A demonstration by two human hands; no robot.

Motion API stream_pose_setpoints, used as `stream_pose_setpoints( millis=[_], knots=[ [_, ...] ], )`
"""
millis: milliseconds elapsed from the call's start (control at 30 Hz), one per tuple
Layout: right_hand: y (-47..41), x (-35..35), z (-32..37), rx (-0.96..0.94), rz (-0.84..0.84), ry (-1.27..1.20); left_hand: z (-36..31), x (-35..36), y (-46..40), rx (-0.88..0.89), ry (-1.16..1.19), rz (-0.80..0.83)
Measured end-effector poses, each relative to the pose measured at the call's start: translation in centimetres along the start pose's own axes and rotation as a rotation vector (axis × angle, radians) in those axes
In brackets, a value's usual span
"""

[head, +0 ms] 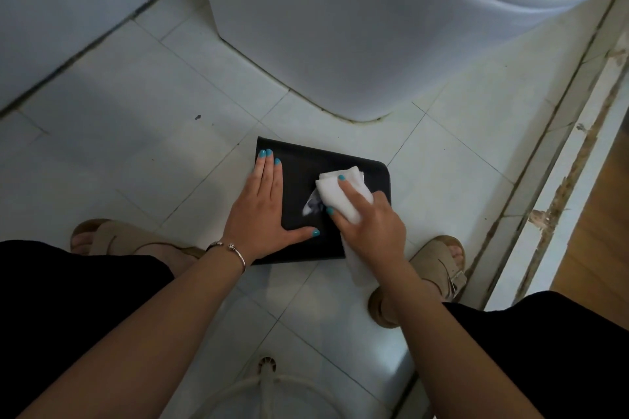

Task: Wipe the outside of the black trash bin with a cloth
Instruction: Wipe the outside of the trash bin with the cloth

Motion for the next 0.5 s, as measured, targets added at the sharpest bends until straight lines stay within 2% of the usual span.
stream_pose_setpoints(
  millis=[133, 300, 333, 433, 500],
  knots=[
    [0.7, 0.7, -0.7, 0.278, -0.017, -0.094, 0.1, 0.2, 0.2, -0.019, 0.006, 0.0],
    [1.1, 0.3, 0.0, 0.055, 0.023, -0.012, 0.0, 0.2, 0.2, -0.017, 0.032, -0.002],
    [0.6, 0.0, -1.0, 0.08, 0.019, 0.016, -0.1, 0.1, 0.1, -0.009, 0.027, -0.006],
    [0.8, 0.4, -1.9, 0.347, 0.027, -0.082, 0.0, 0.2, -0.1, -0.021, 0.033, 0.005],
    [1.3, 1.0, 0.3, 0.291, 0.035, -0.099, 0.1, 0.3, 0.0, -0.033, 0.049, 0.016]
  ],
)
Point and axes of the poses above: each hand's wrist, its own y-axis away from the middle knuckle, its own x-axis out of the palm, z = x × y, the point moved 9 cm from there along -y, towards the middle knuckle, and after that the axes turned 6 degrees about -z, right-handed, at the moved point
